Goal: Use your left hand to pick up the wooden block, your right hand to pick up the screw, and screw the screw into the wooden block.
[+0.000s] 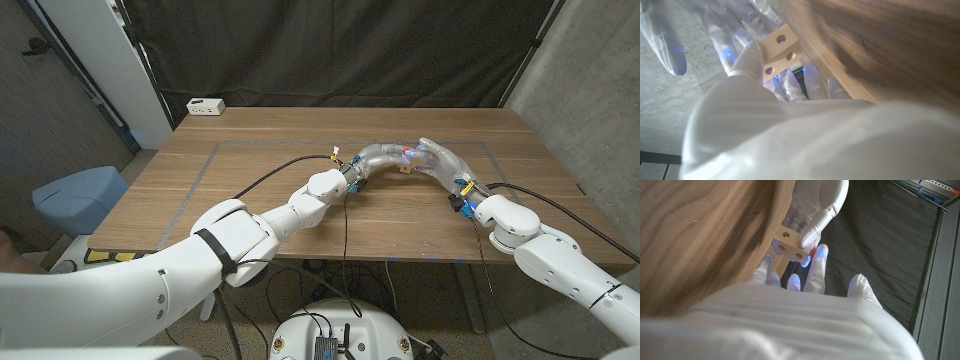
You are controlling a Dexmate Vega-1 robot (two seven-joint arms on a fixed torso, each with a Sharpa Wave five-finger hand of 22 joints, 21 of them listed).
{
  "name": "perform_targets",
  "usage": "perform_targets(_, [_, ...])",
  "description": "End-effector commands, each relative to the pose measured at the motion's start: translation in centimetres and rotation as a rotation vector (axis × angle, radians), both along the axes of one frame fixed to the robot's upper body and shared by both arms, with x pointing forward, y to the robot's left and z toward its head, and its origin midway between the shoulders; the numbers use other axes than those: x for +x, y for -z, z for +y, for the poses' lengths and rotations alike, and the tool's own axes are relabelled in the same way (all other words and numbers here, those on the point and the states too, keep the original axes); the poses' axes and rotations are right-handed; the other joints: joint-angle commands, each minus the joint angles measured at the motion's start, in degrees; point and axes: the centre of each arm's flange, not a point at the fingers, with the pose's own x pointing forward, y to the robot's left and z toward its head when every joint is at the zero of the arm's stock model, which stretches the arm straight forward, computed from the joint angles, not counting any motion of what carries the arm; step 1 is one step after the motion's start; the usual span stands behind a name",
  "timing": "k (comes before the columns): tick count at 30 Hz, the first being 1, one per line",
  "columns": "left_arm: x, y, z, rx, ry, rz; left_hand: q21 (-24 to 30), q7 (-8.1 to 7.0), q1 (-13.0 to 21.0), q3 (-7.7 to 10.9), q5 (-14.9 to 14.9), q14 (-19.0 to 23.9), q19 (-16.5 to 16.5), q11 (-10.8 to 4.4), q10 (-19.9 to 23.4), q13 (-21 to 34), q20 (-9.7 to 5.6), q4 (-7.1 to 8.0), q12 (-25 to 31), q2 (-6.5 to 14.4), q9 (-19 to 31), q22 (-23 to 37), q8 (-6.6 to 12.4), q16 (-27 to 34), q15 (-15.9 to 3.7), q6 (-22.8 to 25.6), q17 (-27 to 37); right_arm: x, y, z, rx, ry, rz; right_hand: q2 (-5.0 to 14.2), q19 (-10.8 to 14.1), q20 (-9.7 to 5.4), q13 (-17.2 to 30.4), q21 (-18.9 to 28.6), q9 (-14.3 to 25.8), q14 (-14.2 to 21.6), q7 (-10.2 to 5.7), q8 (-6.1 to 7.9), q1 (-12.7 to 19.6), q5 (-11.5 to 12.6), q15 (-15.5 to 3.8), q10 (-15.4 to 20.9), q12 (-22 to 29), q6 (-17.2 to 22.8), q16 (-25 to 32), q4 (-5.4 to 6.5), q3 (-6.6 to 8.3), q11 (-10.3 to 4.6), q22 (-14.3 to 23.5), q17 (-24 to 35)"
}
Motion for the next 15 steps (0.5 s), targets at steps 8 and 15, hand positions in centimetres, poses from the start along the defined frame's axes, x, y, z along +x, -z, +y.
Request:
perform_targets(8, [-0.28,0.07,-0.01,-0.002,0.007,-0.018,0.3,3.16,-2.3,3.13,0.4,0.6,0.6,-0.46,1.1,5.8,0.12,2.76,3.1,3.4,0.3,0.1,0.42,0.2,-4.52,5.1,0.2,-0.94,0.01,-1.28,0.020,0.076,-0.018,0.06,1.1,-0.02,0.2,0.4,0.2,1.2,-0.07,-0.60,0.3,0.2,0.15,1.1,0.5,0.4,0.5,-0.15,0.15,0.55,0.2,0.2])
perform_targets(15, [-0.40,0.10,0.02,-0.006,0.009,-0.023,0.3,3.16,-2.3,3.11,0.4,0.6,0.6,-0.46,1.2,5.8,0.14,2.72,3.2,3.4,0.3,0.1,0.46,0.2,-4.50,5.2,0.3,-1.10,-0.02,-1.47,0.035,0.093,-0.031,-0.07,1.6,-0.04,0.2,0.5,0.2,2.1,-0.02,-0.76,0.3,0.2,0.22,1.5,0.5,0.4,0.7,-0.17,0.10,0.80,0.3,0.2])
